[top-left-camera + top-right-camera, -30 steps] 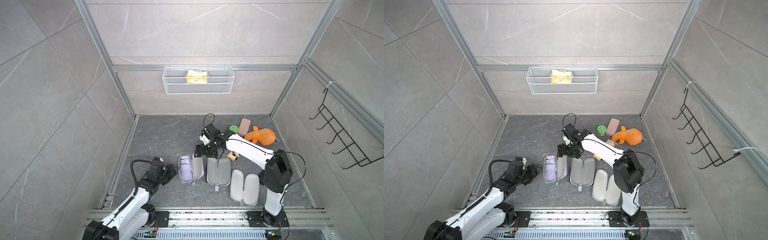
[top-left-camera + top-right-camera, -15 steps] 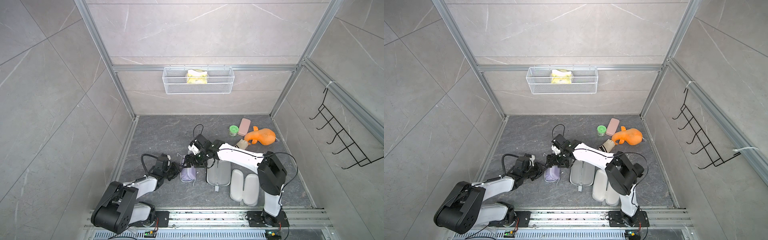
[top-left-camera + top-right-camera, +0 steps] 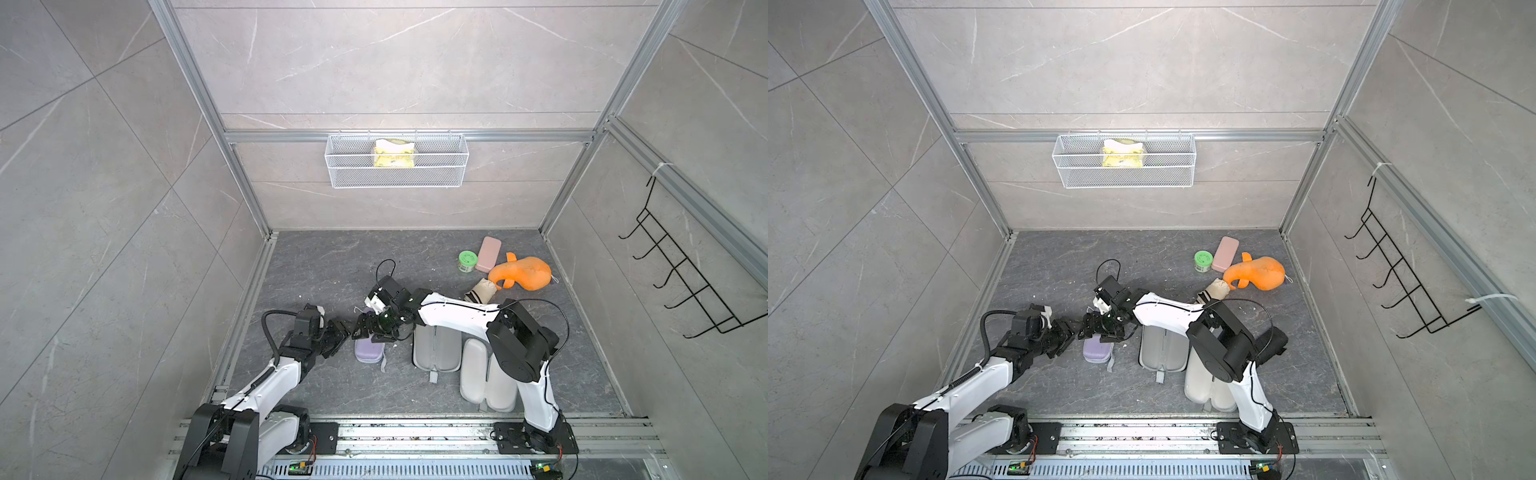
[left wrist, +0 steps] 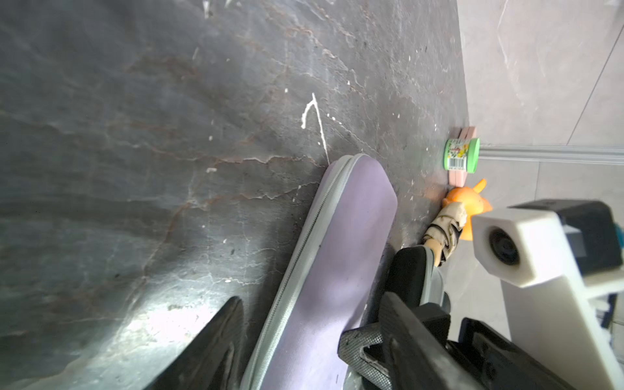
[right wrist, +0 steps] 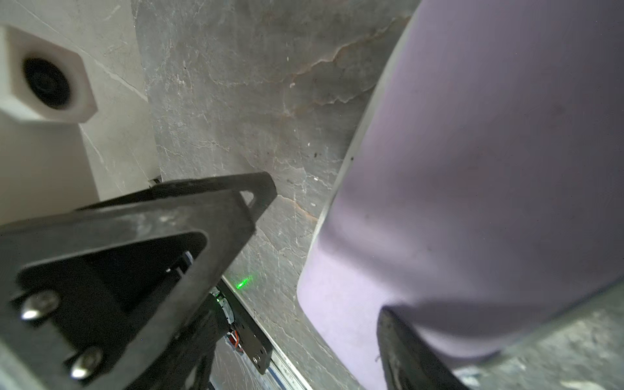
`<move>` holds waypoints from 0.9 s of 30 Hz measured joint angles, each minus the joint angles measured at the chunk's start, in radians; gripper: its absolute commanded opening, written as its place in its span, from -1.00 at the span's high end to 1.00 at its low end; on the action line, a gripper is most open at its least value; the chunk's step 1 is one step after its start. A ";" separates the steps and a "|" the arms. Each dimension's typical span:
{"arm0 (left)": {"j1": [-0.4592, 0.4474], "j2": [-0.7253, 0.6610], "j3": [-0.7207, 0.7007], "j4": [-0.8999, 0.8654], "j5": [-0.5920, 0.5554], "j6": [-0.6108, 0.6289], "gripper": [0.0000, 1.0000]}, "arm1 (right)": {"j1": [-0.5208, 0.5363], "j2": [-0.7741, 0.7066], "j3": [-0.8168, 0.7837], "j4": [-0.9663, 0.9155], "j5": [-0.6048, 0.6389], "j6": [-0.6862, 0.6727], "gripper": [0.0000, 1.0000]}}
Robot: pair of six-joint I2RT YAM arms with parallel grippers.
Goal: Put umbrellas into zippered umbrella sleeves
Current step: Close the umbrella sleeve at the center of the board, then adjust the umbrella sleeve at the center of the board.
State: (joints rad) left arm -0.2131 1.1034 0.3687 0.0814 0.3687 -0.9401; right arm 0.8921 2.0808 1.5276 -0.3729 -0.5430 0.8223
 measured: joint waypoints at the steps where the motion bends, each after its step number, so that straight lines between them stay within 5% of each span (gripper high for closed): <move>1: -0.009 0.010 0.014 -0.006 -0.001 0.007 -0.46 | -0.006 0.001 0.000 -0.003 -0.008 0.003 -0.37; 9: -0.140 0.162 0.109 -0.008 -0.024 0.063 -0.41 | -0.113 -0.062 -0.068 -0.043 -0.051 -0.010 0.15; 16: -0.173 0.201 0.151 -0.091 -0.029 0.130 -0.41 | -0.151 -0.156 -0.153 -0.051 0.041 -0.024 0.09; 27: -0.160 0.267 0.254 -0.270 -0.085 0.234 -0.37 | 0.050 -0.063 -0.171 0.037 0.090 0.127 0.16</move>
State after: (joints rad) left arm -0.3729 1.3701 0.6224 -0.1883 0.2836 -0.7063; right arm 0.9417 2.0182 1.3563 -0.3355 -0.4530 0.9489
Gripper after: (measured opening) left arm 0.698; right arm 0.424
